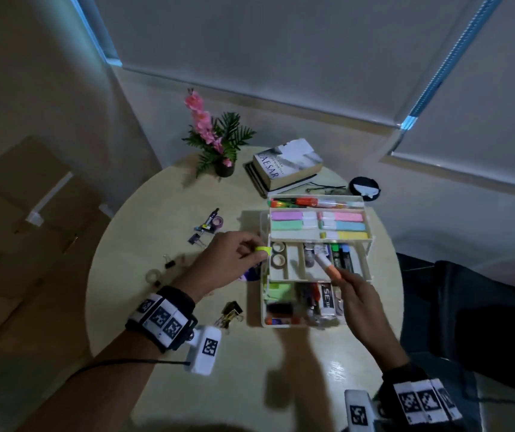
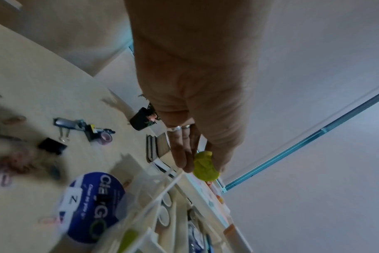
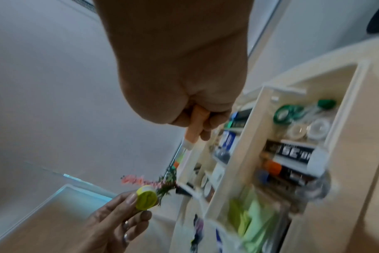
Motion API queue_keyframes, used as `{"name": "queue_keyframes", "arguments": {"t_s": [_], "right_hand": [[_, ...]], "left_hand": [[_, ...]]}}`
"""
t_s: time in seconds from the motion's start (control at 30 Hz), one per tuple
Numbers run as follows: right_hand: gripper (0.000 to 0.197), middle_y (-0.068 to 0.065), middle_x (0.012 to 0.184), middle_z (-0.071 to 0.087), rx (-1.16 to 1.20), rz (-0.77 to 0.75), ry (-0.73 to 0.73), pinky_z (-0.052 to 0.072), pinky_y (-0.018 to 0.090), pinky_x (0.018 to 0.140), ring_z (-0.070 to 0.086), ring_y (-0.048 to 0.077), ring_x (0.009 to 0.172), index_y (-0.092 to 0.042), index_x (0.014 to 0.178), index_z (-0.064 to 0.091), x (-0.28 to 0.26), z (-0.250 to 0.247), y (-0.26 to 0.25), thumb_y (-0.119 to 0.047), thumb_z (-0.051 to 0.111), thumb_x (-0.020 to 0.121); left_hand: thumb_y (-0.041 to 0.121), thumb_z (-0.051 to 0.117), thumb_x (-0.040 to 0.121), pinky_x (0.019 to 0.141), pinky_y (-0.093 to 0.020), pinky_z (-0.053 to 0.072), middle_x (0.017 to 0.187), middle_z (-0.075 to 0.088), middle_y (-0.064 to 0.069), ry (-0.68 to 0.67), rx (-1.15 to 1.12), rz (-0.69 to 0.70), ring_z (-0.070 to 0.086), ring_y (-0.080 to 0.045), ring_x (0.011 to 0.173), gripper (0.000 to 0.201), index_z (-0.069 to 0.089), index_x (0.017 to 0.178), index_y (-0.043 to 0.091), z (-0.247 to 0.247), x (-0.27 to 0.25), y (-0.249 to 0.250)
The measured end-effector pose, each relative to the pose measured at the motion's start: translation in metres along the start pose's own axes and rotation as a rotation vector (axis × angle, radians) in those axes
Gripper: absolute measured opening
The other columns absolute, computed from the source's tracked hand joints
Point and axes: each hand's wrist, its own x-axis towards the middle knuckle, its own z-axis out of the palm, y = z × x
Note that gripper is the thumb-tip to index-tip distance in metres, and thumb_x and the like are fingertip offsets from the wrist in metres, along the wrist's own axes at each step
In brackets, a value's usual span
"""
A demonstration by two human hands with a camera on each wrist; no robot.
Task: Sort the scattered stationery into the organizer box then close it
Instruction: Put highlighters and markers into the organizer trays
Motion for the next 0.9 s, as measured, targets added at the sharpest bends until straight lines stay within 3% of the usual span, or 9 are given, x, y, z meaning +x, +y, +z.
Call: {"name": "queue_keyframes", "arguments": {"t_s": [0.03,0.1,0.2,0.3,0.37,0.47,0.6,0.77,0.9], "right_hand": [[0.027,0.011,0.099,0.070,-0.054,-0.006,0.046,0.051,0.036,0.075,0.062,0.019,0.082,-0.020,0.126,0.069,0.003,-0.011,0.012,-0.020,0.047,0.111],[0.025,0.009,0.088,0.060,-0.225,-0.063,0.132,0.040,0.025,0.060,0.056,0.015,0.073,-0.015,0.121,0.069,0.012,-0.028,0.038,-0.016,0.047,0.110],[0.020,0.006,0.084,0.055,-0.365,-0.129,0.225,0.031,0.014,0.059,0.050,0.012,0.069,-0.007,0.114,0.070,0.028,-0.039,0.064,-0.009,0.052,0.106],[0.013,0.000,0.076,0.055,-0.424,-0.191,0.232,0.033,0.026,0.058,0.054,0.018,0.068,-0.014,0.096,0.071,0.039,-0.045,0.074,-0.012,0.059,0.103],[0.016,0.000,0.075,0.060,-0.403,-0.229,0.255,0.040,0.032,0.061,0.058,0.022,0.071,-0.015,0.090,0.071,0.045,-0.048,0.080,-0.018,0.061,0.103],[0.018,0.003,0.089,0.070,-0.359,-0.218,0.283,0.052,0.034,0.071,0.064,0.021,0.080,-0.014,0.103,0.077,0.048,-0.050,0.087,-0.023,0.062,0.103],[0.027,0.000,0.107,0.065,-0.314,-0.124,0.188,0.054,0.027,0.077,0.063,0.014,0.089,-0.014,0.115,0.077,0.055,-0.049,0.096,-0.032,0.059,0.106],[0.021,0.005,0.117,0.058,-0.363,-0.167,0.041,0.048,0.022,0.082,0.056,0.011,0.087,-0.009,0.113,0.073,0.063,-0.059,0.101,-0.022,0.070,0.096],[0.020,0.003,0.102,0.059,-0.347,-0.211,-0.003,0.055,0.028,0.077,0.061,0.015,0.082,-0.009,0.109,0.075,0.069,-0.071,0.108,-0.020,0.076,0.092]], "left_hand": [[0.028,0.078,0.093,0.075,-0.031,0.060,0.086,0.077,0.005,0.008,-0.019,0.008,0.073,-0.012,0.080,0.007,0.076,0.099,0.028,0.009,0.003,0.006],[0.023,0.080,0.092,0.075,-0.032,0.061,0.089,0.077,-0.004,0.019,-0.050,0.018,0.073,-0.010,0.078,0.010,0.076,0.101,0.025,0.030,0.009,0.015],[0.025,0.082,0.090,0.067,-0.033,0.057,0.082,0.073,-0.004,0.017,-0.022,0.024,0.065,-0.011,0.069,0.011,0.075,0.098,0.026,0.063,0.019,0.022],[0.024,0.084,0.089,0.065,-0.027,0.054,0.073,0.068,0.014,-0.029,0.057,0.001,0.061,-0.003,0.064,0.012,0.077,0.098,0.022,0.098,0.027,0.023],[0.026,0.085,0.087,0.074,-0.033,0.060,0.084,0.073,0.008,-0.067,0.125,-0.022,0.068,-0.006,0.076,0.014,0.079,0.099,0.022,0.118,0.032,0.021],[0.027,0.085,0.088,0.081,-0.035,0.061,0.092,0.077,0.003,-0.059,0.243,-0.003,0.070,-0.007,0.084,0.013,0.079,0.097,0.020,0.140,0.040,0.019],[0.024,0.080,0.091,0.075,-0.036,0.061,0.085,0.075,0.001,-0.032,0.410,0.036,0.068,-0.011,0.077,0.011,0.078,0.085,0.015,0.160,0.051,0.027],[0.030,0.076,0.094,0.071,-0.037,0.058,0.081,0.073,0.000,-0.025,0.655,0.076,0.067,-0.018,0.076,0.020,0.077,0.080,0.016,0.169,0.060,0.032],[0.033,0.074,0.094,0.078,-0.038,0.058,0.088,0.074,0.002,0.003,0.775,0.107,0.067,-0.020,0.083,0.016,0.078,0.084,0.021,0.172,0.064,0.031]]}}
